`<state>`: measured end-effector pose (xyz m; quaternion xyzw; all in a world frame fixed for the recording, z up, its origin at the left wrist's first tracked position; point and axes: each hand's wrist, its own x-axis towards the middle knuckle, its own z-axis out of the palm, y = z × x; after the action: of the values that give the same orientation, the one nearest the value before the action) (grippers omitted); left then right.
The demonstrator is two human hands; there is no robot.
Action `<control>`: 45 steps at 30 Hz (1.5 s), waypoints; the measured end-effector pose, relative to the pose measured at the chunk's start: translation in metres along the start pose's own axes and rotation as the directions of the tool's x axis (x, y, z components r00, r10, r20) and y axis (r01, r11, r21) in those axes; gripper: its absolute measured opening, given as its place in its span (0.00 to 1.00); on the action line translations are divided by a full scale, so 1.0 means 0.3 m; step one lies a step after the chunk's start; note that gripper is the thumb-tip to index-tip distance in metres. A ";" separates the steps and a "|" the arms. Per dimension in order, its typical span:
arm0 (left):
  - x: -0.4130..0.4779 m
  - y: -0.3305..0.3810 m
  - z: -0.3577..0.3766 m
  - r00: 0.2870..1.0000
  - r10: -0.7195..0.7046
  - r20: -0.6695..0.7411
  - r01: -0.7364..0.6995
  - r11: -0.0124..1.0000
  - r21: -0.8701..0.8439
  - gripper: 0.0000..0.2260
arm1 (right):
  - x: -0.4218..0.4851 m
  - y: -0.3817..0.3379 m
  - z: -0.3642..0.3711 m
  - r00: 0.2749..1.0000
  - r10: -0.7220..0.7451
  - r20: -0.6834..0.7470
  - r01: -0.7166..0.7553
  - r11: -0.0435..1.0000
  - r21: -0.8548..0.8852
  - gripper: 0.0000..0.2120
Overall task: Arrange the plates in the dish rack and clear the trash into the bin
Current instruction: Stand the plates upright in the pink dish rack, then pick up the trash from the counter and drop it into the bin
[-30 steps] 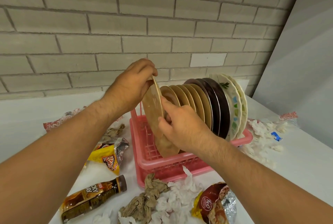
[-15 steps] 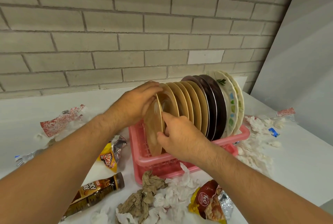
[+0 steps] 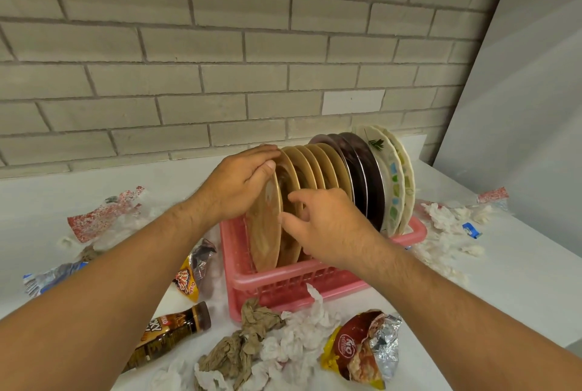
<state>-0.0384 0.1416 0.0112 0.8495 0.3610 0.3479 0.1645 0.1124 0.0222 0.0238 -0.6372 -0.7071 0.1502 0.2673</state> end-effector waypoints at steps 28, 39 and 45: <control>-0.164 0.515 0.294 0.978 0.111 -0.176 -0.115 0.993 -0.012 0.07 | -0.282 0.512 -0.260 0.973 0.043 -0.228 -0.004 0.986 0.167 0.06; -0.153 0.641 0.490 0.974 0.223 0.047 -0.225 0.974 0.037 0.16 | -0.393 0.659 -0.348 0.954 0.160 -0.253 -0.150 0.987 0.055 0.05; -0.028 0.703 0.619 0.980 0.190 0.066 -0.196 0.974 0.113 0.17 | -0.333 0.812 -0.405 0.958 0.148 -0.244 -0.145 0.989 0.028 0.06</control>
<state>0.1945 -0.0142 -0.0116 0.8980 0.2923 0.3168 0.0885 0.3860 -0.0566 -0.0308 -0.7002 -0.6188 0.0929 0.3438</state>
